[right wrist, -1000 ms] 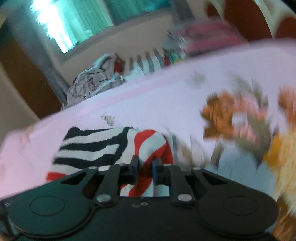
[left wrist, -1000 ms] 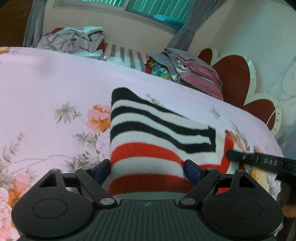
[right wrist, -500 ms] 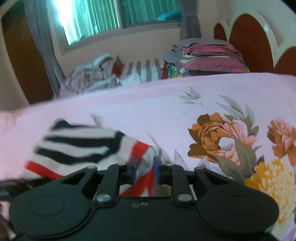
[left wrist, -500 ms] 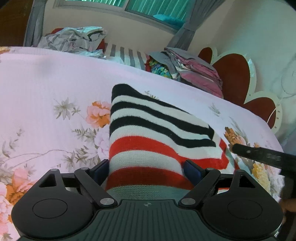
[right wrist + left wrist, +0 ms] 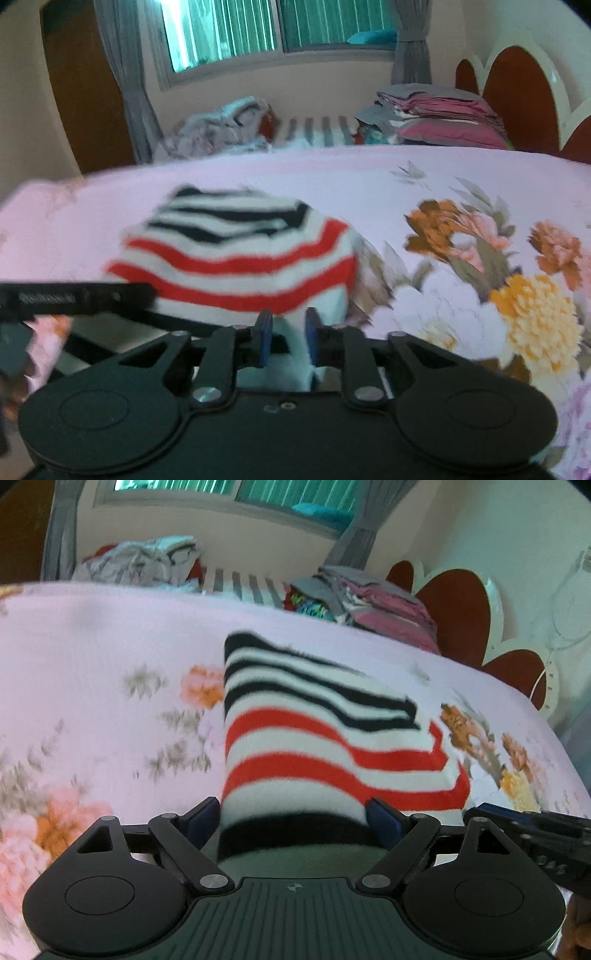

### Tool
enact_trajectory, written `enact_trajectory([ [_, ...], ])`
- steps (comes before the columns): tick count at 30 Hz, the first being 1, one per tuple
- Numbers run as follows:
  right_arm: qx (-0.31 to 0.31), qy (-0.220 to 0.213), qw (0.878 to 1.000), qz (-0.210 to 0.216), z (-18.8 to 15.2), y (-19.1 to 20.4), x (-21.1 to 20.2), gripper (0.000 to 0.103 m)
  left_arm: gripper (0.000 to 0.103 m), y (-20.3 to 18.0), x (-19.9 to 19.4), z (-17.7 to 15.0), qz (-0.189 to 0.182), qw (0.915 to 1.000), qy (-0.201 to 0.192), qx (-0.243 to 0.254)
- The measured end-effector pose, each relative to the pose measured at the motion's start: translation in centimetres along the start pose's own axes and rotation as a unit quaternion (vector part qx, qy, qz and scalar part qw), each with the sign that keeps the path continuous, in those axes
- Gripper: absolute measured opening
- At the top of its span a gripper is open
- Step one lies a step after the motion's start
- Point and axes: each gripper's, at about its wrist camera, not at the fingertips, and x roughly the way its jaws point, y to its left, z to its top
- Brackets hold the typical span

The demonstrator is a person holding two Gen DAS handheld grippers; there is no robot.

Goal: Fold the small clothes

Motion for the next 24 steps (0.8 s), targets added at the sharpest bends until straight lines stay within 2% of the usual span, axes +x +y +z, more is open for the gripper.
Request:
enact_trajectory([
  [1, 0.000, 0.004, 1.000, 0.001, -0.3, -0.3, 0.6, 0.022, 0.085, 0.1, 0.1, -0.1, -0.001, 1.0000, 0.000, -0.006],
  [4, 0.013, 0.005, 1.000, 0.000, 0.2, -0.4, 0.3, 0.021, 0.085, -0.4, -0.3, 0.1, 0.008, 1.0000, 0.001, 0.001],
  [10, 0.027, -0.022, 0.999, 0.017, 0.0, -0.2, -3.5, 0.020, 0.085, -0.8, -2.1, 0.0, 0.005, 0.9999, -0.003, 0.010],
  [16, 0.041, -0.022, 0.999, 0.023, -1.5, -0.2, -5.6, 0.021, 0.085, -0.9, -3.5, -1.1, 0.004, 0.9998, -0.003, 0.020],
  [24, 0.084, 0.026, 0.996, 0.028, -4.6, -1.8, -4.2, 0.020, 0.085, -0.2, -3.2, -2.9, 0.000, 0.9998, 0.017, 0.012],
])
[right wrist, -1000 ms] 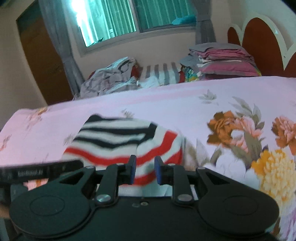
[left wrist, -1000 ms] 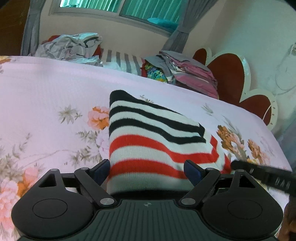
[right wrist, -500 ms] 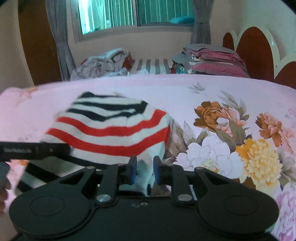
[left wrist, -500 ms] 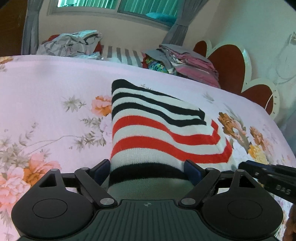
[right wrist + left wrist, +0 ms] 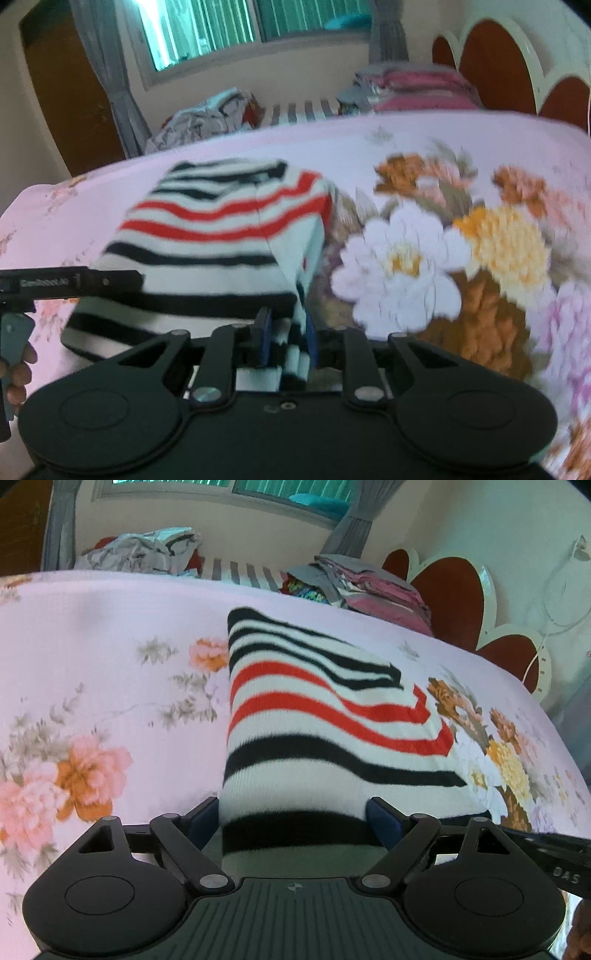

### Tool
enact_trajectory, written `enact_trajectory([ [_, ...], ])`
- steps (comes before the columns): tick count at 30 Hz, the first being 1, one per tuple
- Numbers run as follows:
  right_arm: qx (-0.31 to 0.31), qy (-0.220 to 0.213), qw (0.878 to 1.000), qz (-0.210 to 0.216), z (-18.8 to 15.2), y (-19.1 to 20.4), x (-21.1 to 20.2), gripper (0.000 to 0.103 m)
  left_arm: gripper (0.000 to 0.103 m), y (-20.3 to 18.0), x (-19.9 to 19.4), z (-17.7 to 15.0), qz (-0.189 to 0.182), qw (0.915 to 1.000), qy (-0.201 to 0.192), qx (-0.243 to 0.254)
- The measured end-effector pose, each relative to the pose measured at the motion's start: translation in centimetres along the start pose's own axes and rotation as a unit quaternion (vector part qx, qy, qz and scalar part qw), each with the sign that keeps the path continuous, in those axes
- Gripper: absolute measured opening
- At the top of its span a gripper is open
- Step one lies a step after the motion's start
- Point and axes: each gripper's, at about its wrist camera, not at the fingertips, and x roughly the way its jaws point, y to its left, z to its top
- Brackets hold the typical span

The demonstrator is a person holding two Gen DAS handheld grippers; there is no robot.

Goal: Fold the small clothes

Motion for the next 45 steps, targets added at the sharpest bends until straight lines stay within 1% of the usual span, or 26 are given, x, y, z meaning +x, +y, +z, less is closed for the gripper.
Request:
enact_trajectory([
  [1, 0.013, 0.009, 1.000, -0.004, -0.3, -0.5, 0.4, 0.020, 0.085, 0.1, 0.1, -0.1, -0.001, 1.0000, 0.000, -0.003],
  [3, 0.042, 0.019, 0.999, 0.003, -0.6, -1.6, 0.9, 0.019, 0.085, 0.2, 0.2, -0.1, -0.003, 0.9999, 0.004, -0.009],
  [4, 0.054, 0.038, 0.998, -0.015, -0.8, -2.0, 1.2, 0.013, 0.085, 0.1, 0.1, -0.1, 0.000, 1.0000, 0.004, -0.008],
  [5, 0.052, 0.047, 0.997, -0.015, -1.1, -2.2, 1.4, 0.009, 0.085, 0.0, 0.1, -0.1, 0.000, 1.0000, 0.003, -0.004],
  [7, 0.048, 0.044, 0.998, -0.013, -1.5, -2.2, 0.9, 0.008, 0.085, 0.0, 0.0, -0.2, -0.001, 1.0000, 0.005, -0.001],
  [9, 0.053, 0.026, 0.998, -0.007, -1.3, -2.1, -0.2, 0.010, 0.085, 0.0, 0.0, -0.2, -0.002, 1.0000, 0.006, -0.001],
  [11, 0.055, -0.005, 0.998, -0.003, -0.8, -1.8, -1.8, 0.022, 0.085, -0.1, -0.1, -0.3, -0.001, 1.0000, 0.005, 0.002],
  [12, 0.052, -0.021, 0.998, -0.002, -0.4, -1.4, -2.5, 0.024, 0.085, -0.2, -0.1, -0.3, 0.000, 1.0000, 0.005, 0.005],
  [15, 0.031, -0.051, 0.998, 0.013, 0.7, 0.3, -3.6, 0.024, 0.085, -0.4, -0.1, -0.4, -0.001, 0.9999, 0.007, 0.009],
  [16, 0.025, -0.052, 0.998, 0.018, 0.8, 0.9, -3.5, 0.023, 0.085, -0.4, -0.1, -0.4, -0.002, 0.9999, 0.007, 0.010],
  [17, 0.017, -0.045, 0.999, 0.019, 0.9, 1.5, -3.0, 0.022, 0.085, -0.3, -0.1, -0.4, -0.003, 0.9999, 0.007, 0.011],
  [18, 0.008, -0.033, 0.999, 0.012, 0.8, 1.8, -2.3, 0.019, 0.085, -0.3, -0.2, -0.4, -0.005, 0.9999, 0.007, 0.010],
  [19, -0.003, -0.016, 1.000, -0.005, 0.4, 2.1, -1.4, 0.017, 0.085, -0.2, -0.2, -0.4, -0.007, 0.9999, 0.009, 0.009],
  [20, -0.003, -0.003, 1.000, -0.017, 0.0, 2.1, -0.5, 0.019, 0.085, -0.2, -0.2, -0.4, -0.010, 0.9998, 0.010, 0.010],
  [22, 0.011, 0.006, 1.000, -0.021, -0.8, 1.4, 0.4, 0.021, 0.085, 0.0, -0.2, -0.4, -0.015, 0.9997, 0.015, 0.013],
  [24, 0.030, 0.006, 0.999, -0.020, -0.9, 1.1, 0.4, 0.026, 0.086, 0.2, -0.4, -0.2, -0.022, 0.9995, 0.020, 0.014],
  [27, 0.050, 0.006, 0.999, -0.019, -0.5, 1.3, -0.5, 0.026, 0.086, 0.7, -0.9, 0.4, -0.037, 0.9988, 0.032, 0.008],
  [29, 0.064, -0.005, 0.998, -0.013, -0.1, 1.3, -1.5, 0.033, 0.086, 1.3, -1.2, 0.9, -0.050, 0.9981, 0.035, 0.003],
  [31, 0.084, -0.018, 0.996, -0.011, 0.5, 1.2, -2.1, 0.058, 0.086, 1.7, -1.2, 1.4, -0.058, 0.9977, 0.037, 0.002],
  [32, 0.091, -0.024, 0.996, -0.009, 0.7, 1.2, -2.4, 0.060, 0.086, 1.9, -1.3, 1.6, -0.060, 0.9976, 0.037, 0.001],
  [36, 0.114, -0.024, 0.993, 0.000, 2.2, 0.8, -2.0, 0.065, 0.086, 1.9, -0.9, 2.5, -0.064, 0.9971, 0.041, -0.005],
  [40, 0.114, -0.017, 0.993, 0.006, 3.9, 0.1, -0.5, 0.077, 0.086, 1.5, -0.1, 3.7, -0.062, 0.9975, 0.033, -0.008],
  [43, 0.112, -0.006, 0.994, 0.020, 5.1, -1.0, 1.5, 0.078, 0.086, 1.3, 1.1, 4.5, -0.052, 0.9981, 0.033, -0.006],
  [45, 0.124, 0.006, 0.992, 0.034, 5.5, -2.0, 3.1, 0.078, 0.086, 1.1, 2.0, 4.9, -0.046, 0.9982, 0.038, -0.005],
])
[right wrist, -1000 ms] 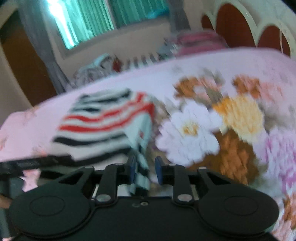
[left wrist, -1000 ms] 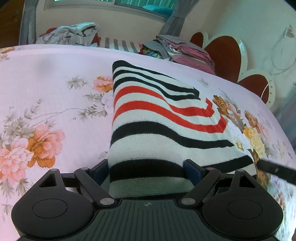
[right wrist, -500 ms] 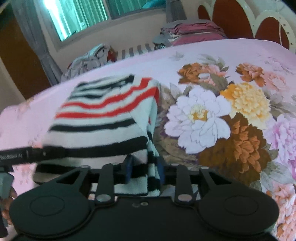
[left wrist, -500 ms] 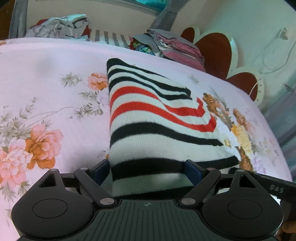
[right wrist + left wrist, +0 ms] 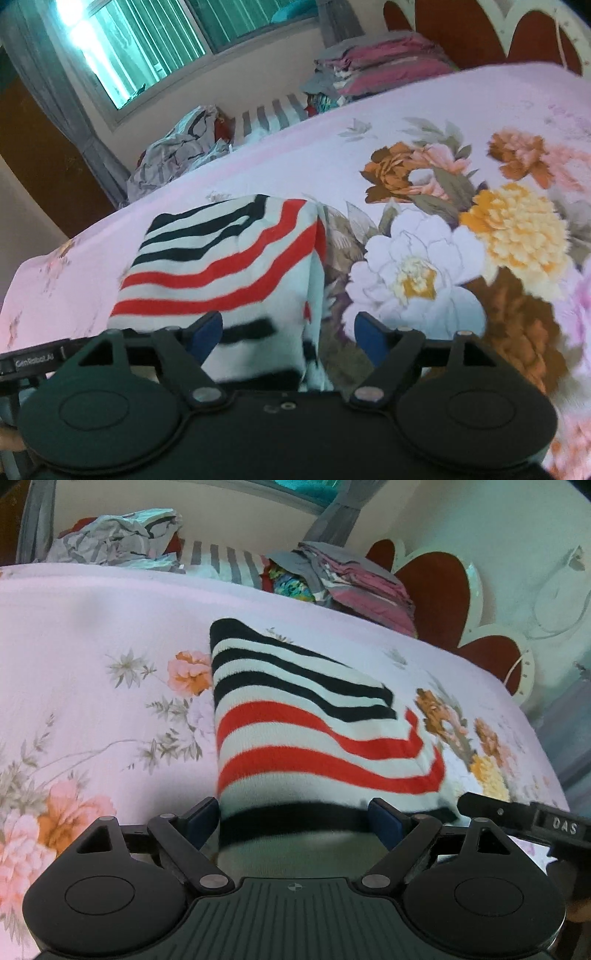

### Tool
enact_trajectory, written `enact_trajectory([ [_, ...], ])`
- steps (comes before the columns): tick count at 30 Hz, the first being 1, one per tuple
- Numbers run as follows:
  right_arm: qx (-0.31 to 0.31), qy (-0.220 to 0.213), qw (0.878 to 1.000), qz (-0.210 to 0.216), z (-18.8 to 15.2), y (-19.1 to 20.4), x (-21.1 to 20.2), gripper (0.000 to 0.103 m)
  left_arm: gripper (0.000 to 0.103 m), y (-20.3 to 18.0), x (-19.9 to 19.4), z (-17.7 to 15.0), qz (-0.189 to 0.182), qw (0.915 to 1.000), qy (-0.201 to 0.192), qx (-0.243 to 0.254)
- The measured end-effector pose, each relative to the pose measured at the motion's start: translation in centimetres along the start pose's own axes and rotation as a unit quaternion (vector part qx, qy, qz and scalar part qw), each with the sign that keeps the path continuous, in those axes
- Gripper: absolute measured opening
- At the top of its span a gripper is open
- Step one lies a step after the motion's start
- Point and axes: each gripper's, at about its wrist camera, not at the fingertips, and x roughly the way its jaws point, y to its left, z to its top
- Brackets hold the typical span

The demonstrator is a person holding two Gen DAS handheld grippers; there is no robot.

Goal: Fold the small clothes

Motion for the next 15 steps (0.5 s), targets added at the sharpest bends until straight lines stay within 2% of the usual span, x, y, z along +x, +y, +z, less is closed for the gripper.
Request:
enact_trajectory([
  [4, 0.027, 0.025, 0.999, 0.033, 1.0, -1.7, 2.8, 0.078, 0.087, -0.1, 1.6, 0.4, 0.004, 0.9999, 0.010, -0.003],
  [8, 0.030, 0.046, 0.997, 0.058, 1.4, -2.4, 4.9, 0.078, 0.089, 0.0, 2.7, 0.7, -0.003, 0.9998, 0.015, -0.011],
  [12, 0.023, 0.046, 0.995, 0.085, 1.5, -2.5, 5.6, 0.079, 0.090, 0.4, 3.9, 0.8, -0.016, 0.9993, 0.024, -0.024],
  [14, 0.024, 0.048, 0.994, 0.097, 1.4, -2.4, 5.9, 0.067, 0.090, 0.2, 4.2, 0.9, -0.017, 0.9993, 0.026, -0.022],
  [15, 0.030, 0.057, 0.992, 0.108, 1.4, -2.4, 6.0, 0.054, 0.090, 0.1, 4.2, 0.9, -0.015, 0.9992, 0.029, -0.021],
])
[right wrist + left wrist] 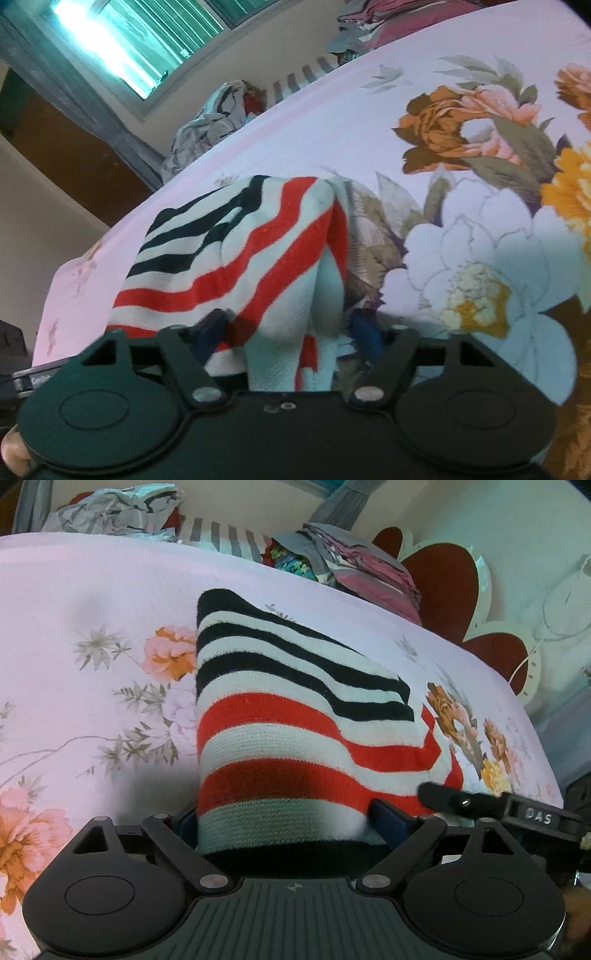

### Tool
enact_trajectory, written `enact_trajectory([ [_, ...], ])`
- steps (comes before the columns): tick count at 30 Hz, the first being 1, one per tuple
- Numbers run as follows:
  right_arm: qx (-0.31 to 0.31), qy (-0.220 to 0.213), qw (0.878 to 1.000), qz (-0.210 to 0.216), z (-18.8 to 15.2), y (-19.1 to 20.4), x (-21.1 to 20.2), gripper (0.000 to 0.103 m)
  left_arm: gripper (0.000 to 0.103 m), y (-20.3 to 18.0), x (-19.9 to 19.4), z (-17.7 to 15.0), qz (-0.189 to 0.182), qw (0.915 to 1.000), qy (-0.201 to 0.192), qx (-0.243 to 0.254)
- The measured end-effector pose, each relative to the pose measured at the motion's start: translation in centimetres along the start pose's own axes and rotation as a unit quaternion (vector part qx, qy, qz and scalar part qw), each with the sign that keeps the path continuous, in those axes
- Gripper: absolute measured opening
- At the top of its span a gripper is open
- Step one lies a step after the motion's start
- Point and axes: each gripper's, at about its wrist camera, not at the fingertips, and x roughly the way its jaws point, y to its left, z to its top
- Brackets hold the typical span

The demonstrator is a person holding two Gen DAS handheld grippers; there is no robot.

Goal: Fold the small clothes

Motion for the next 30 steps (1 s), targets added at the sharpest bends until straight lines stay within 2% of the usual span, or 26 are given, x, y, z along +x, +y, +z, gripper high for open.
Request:
enact_trajectory([
  [4, -0.002, 0.001, 1.000, 0.000, 0.2, 0.1, 0.0, 0.051, 0.089, -0.5, 0.1, 0.3, 0.006, 0.9999, 0.009, 0.000],
  [8, 0.002, -0.004, 1.000, 0.001, 0.4, 0.1, 0.6, 0.057, 0.088, -1.0, 0.5, 0.2, 0.016, 0.9998, 0.005, 0.009],
  [9, -0.003, -0.004, 1.000, -0.005, 0.3, 0.4, 0.5, 0.055, 0.085, -1.1, 0.4, 0.3, 0.017, 0.9998, 0.004, 0.009],
  [10, -0.002, -0.006, 1.000, -0.002, 0.3, 0.5, 0.4, 0.046, 0.080, -1.2, 0.3, 0.3, 0.017, 0.9998, 0.002, 0.009],
  [12, 0.005, -0.012, 1.000, 0.005, 0.3, 0.6, 0.1, 0.038, 0.073, -1.4, -0.1, 0.3, 0.019, 0.9997, -0.004, 0.014],
  [16, -0.005, -0.023, 1.000, 0.007, 0.3, 1.7, -0.5, 0.034, 0.057, -1.7, -1.1, 0.4, 0.019, 0.9992, -0.017, 0.031],
  [19, -0.002, -0.032, 0.999, 0.021, 0.5, 2.3, -1.3, 0.033, 0.051, -1.8, -2.0, 0.5, 0.012, 0.9988, -0.026, 0.039],
  [25, -0.014, -0.041, 0.998, 0.044, 0.7, 5.9, -2.0, 0.032, 0.049, -1.4, -4.8, 0.7, -0.005, 0.9982, -0.038, 0.045],
  [30, -0.027, -0.048, 0.997, 0.055, 0.0, 10.3, -2.0, 0.032, 0.049, 0.7, -8.5, 0.9, -0.012, 0.9975, -0.055, 0.042],
])
